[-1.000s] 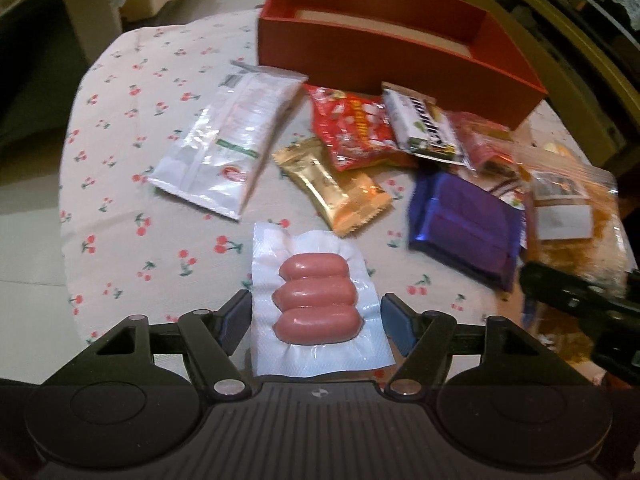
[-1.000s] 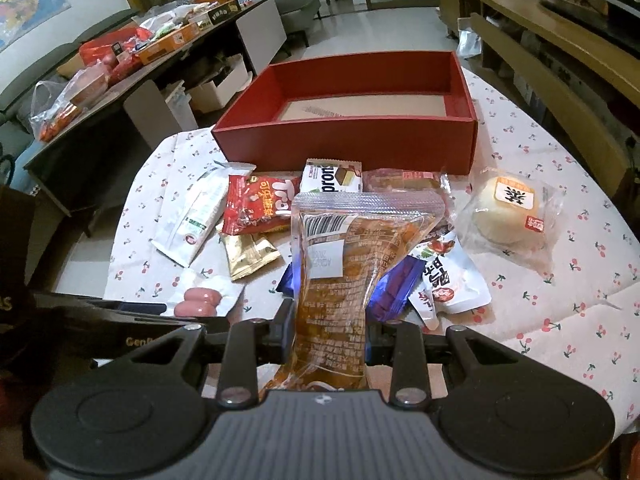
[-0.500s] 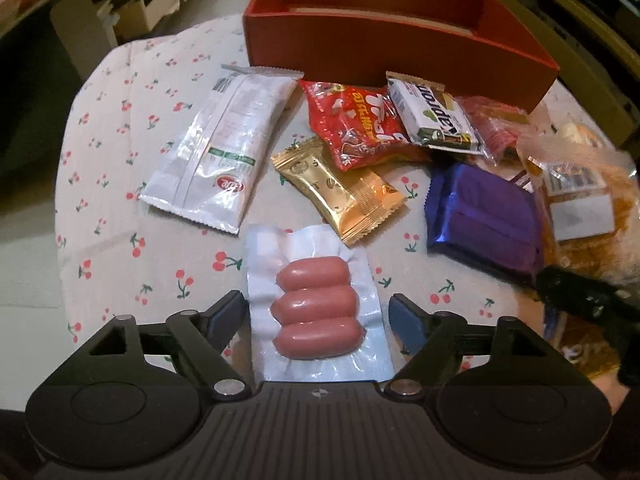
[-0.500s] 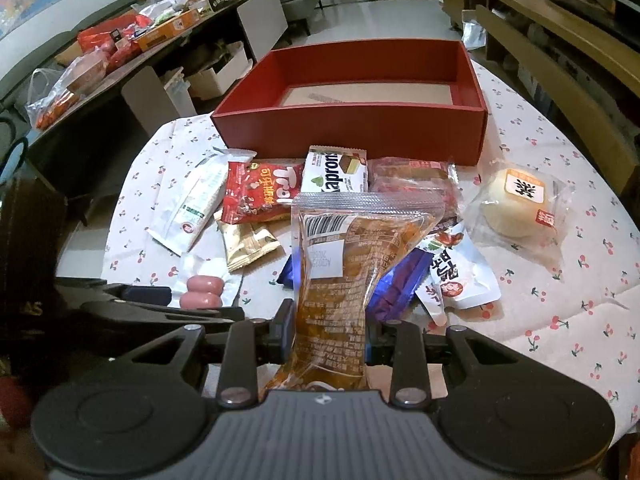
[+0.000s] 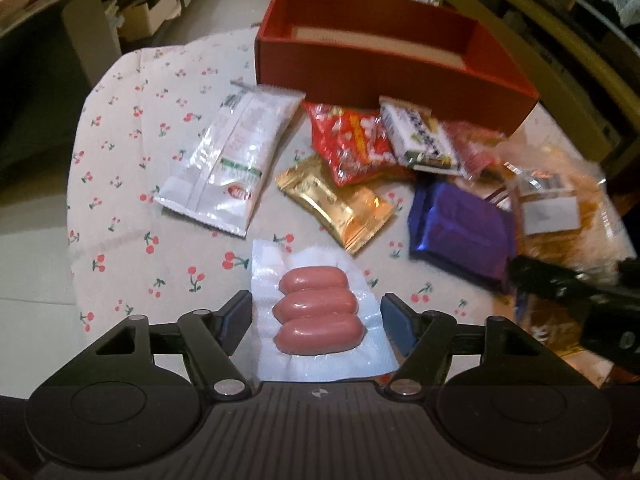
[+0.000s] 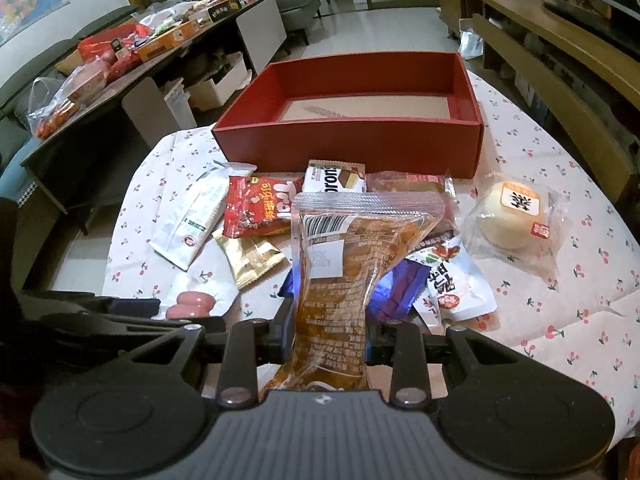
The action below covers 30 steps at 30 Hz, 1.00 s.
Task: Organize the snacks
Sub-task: 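Lift the brown bread bag with the right gripper while the left gripper lifts the sausage pack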
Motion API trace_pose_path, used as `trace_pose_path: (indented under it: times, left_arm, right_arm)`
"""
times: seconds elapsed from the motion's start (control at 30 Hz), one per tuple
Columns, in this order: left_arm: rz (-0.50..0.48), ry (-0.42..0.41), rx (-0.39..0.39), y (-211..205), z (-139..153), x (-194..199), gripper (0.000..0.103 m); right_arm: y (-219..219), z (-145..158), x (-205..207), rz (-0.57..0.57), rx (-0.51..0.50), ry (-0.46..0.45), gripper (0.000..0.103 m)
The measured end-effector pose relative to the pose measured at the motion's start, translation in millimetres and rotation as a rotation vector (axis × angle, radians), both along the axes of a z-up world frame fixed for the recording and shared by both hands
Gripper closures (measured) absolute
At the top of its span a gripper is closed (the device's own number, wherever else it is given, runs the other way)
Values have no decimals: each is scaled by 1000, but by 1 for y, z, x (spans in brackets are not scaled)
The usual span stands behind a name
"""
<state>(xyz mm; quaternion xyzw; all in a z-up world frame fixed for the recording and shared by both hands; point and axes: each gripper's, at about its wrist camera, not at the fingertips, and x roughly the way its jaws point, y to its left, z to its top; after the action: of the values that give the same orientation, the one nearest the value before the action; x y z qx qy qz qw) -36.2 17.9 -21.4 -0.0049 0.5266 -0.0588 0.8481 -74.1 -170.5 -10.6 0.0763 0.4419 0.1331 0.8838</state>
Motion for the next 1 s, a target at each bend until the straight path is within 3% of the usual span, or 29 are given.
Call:
trace_pose_path:
  times: [0.23, 0.43, 0.63, 0.8, 0.9, 1.0]
  left_arm:
    - [-11, -15, -53, 2, 10, 4, 28]
    - [-24, 41, -43, 5, -8, 6, 28]
    - [-35, 56, 14, 2, -22, 8, 28]
    - [-41, 47, 49, -5, -25, 15, 19]
    - [-64, 31, 110, -12, -26, 12, 27]
    - [-55, 39, 77, -6, -23, 6, 28]
  right_arm:
    - [1, 4, 6, -8, 4, -9, 59]
    - [5, -1, 8, -2, -9, 9, 59]
    - [9, -5, 9, 15, -19, 24, 59]
    - [10, -8, 9, 21, -21, 36, 59]
    - [10, -8, 9, 22, -25, 39, 59]
    - [9, -7, 9, 20, -22, 35, 59]
